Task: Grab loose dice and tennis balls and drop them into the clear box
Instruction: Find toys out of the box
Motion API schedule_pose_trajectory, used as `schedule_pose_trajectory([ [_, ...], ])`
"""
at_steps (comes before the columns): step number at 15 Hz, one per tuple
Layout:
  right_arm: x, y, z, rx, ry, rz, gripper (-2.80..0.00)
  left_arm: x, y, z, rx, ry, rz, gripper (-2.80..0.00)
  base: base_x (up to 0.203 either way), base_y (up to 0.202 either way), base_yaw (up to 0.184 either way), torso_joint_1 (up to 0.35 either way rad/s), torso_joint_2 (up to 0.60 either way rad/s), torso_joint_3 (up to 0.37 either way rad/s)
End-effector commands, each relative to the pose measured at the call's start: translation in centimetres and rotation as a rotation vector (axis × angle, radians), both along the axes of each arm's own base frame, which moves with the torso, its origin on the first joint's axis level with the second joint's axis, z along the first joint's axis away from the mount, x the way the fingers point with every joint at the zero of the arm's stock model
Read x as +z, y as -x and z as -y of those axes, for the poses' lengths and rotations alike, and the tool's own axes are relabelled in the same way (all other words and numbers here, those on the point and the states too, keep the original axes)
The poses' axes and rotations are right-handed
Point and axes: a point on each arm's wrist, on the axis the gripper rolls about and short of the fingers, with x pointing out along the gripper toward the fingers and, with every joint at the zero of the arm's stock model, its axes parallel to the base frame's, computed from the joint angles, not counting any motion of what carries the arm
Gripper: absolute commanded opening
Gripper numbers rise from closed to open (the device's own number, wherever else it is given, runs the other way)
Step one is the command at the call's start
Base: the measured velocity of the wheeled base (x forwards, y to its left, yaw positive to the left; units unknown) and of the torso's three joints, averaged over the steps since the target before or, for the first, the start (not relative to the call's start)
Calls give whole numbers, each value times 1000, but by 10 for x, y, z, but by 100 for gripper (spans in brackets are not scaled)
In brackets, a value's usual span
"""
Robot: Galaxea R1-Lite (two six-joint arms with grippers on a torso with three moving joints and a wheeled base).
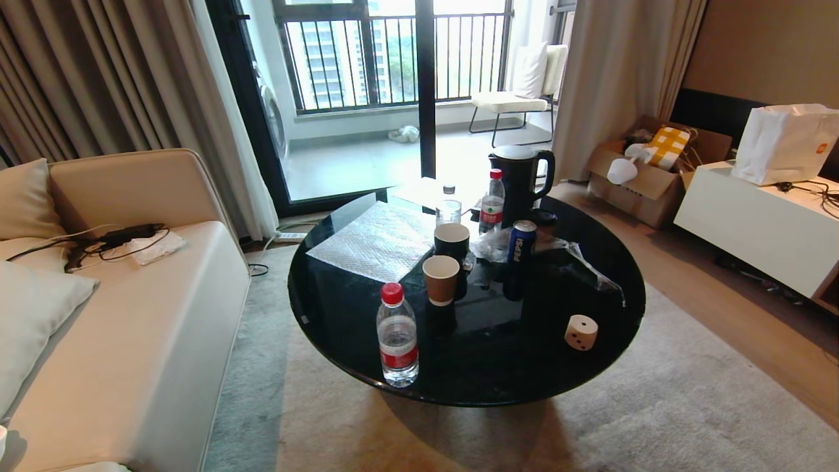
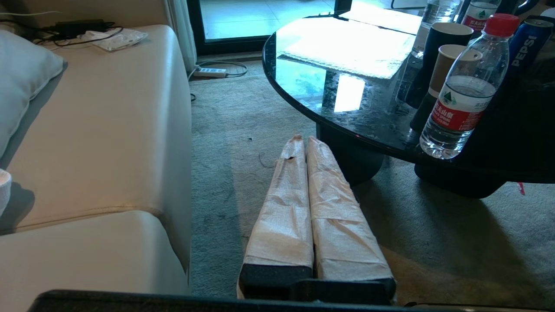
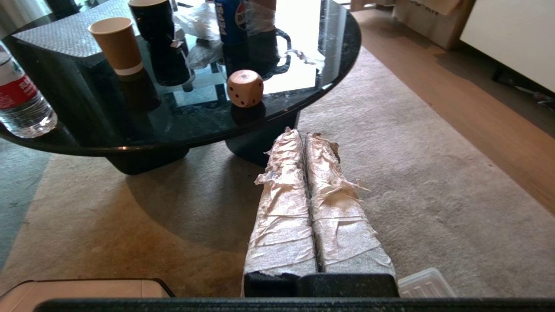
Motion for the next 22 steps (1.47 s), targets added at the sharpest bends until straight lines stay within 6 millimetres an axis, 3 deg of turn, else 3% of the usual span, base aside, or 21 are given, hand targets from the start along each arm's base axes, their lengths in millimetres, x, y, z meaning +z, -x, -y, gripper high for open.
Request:
schedule_pose_trajectory([
  [1, 0, 0, 0, 2, 0, -2, -280, 0, 0, 0, 0, 0, 1, -280, 0, 0, 0, 0, 0, 0],
  [22, 0, 0, 0, 0, 6, -4, -280, 0, 0, 0, 0, 1, 1, -280, 0, 0, 0, 0, 0, -1],
])
